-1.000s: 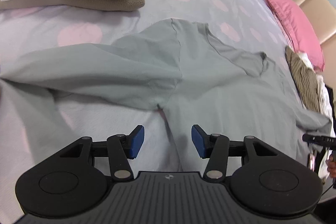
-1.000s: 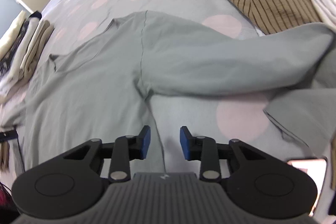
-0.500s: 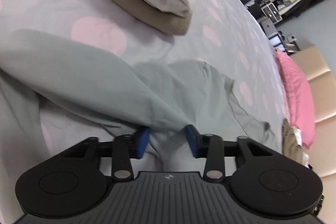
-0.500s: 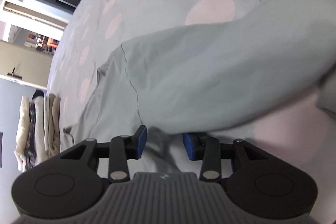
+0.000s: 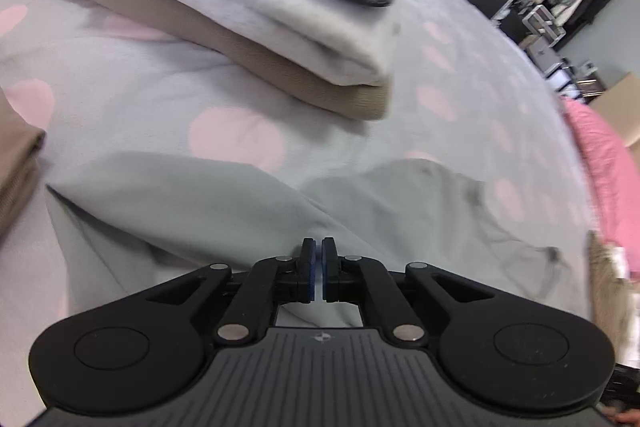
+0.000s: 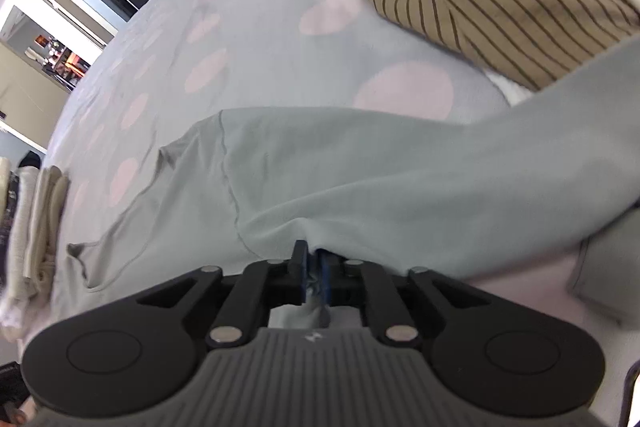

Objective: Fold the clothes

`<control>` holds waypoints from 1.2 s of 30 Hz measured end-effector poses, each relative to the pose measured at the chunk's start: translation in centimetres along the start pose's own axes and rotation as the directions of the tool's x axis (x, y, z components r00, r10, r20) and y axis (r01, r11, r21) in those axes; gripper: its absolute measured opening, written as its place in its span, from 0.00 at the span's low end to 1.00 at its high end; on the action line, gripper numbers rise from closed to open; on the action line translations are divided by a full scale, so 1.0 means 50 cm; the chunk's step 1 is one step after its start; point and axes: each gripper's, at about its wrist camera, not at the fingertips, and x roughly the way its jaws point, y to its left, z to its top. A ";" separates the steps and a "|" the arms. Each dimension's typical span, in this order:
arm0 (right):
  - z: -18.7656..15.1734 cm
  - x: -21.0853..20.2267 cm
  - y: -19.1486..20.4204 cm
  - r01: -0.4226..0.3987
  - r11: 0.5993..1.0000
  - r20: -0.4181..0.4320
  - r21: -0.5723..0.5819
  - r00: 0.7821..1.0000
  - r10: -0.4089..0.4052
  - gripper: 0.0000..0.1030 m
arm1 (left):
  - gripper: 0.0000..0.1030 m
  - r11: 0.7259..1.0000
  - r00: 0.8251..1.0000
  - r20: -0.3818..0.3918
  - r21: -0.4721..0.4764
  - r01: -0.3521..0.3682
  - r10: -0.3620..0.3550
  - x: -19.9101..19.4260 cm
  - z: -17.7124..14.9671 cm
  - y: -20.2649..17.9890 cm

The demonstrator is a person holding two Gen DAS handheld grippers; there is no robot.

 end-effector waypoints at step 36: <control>-0.025 -0.047 -0.015 0.032 0.999 0.016 -0.028 0.999 -0.032 0.34 | 0.16 0.985 0.998 -0.070 -0.171 -0.008 -0.004 0.040 -0.018 0.028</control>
